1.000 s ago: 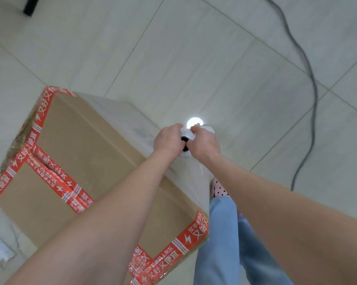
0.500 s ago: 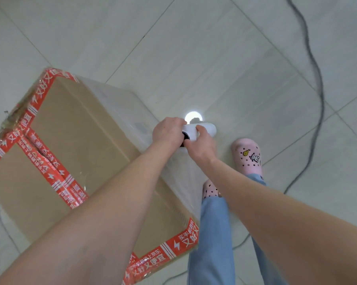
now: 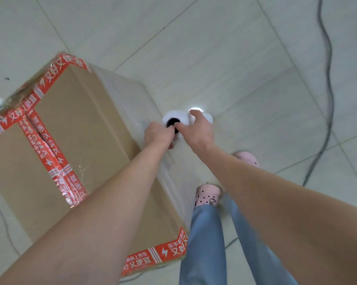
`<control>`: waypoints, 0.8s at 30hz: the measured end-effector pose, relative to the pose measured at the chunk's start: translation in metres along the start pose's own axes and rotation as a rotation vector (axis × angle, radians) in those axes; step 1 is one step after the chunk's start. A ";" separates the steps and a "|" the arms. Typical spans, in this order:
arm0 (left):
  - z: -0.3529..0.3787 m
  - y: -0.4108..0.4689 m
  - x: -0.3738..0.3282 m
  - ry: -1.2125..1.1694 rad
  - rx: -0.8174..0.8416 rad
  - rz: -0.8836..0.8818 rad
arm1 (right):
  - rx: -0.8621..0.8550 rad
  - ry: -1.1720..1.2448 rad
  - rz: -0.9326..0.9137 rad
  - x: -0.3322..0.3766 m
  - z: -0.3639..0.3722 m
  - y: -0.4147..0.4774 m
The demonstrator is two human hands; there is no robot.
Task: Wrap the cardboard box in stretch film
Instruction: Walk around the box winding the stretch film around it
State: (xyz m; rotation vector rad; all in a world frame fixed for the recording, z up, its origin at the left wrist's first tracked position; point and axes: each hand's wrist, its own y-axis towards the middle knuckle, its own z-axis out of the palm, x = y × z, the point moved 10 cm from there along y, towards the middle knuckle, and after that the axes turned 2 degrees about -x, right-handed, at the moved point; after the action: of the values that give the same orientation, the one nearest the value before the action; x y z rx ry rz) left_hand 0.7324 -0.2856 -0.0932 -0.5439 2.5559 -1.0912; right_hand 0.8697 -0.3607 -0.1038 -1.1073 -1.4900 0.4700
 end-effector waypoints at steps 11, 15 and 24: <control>0.000 0.019 -0.069 0.594 0.038 0.503 | 0.122 -0.130 0.026 0.019 0.016 0.011; -0.016 0.032 -0.061 0.458 -0.020 0.385 | 0.101 -0.196 -0.040 0.040 0.014 0.017; -0.049 0.042 -0.025 -0.139 -0.098 -0.030 | 0.099 -0.168 -0.134 0.079 0.029 0.038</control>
State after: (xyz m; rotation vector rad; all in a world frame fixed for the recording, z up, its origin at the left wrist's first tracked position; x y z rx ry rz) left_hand 0.7249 -0.2172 -0.0881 -0.6608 2.4970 -0.9074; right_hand 0.8660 -0.2689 -0.0989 -0.9020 -1.6577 0.5472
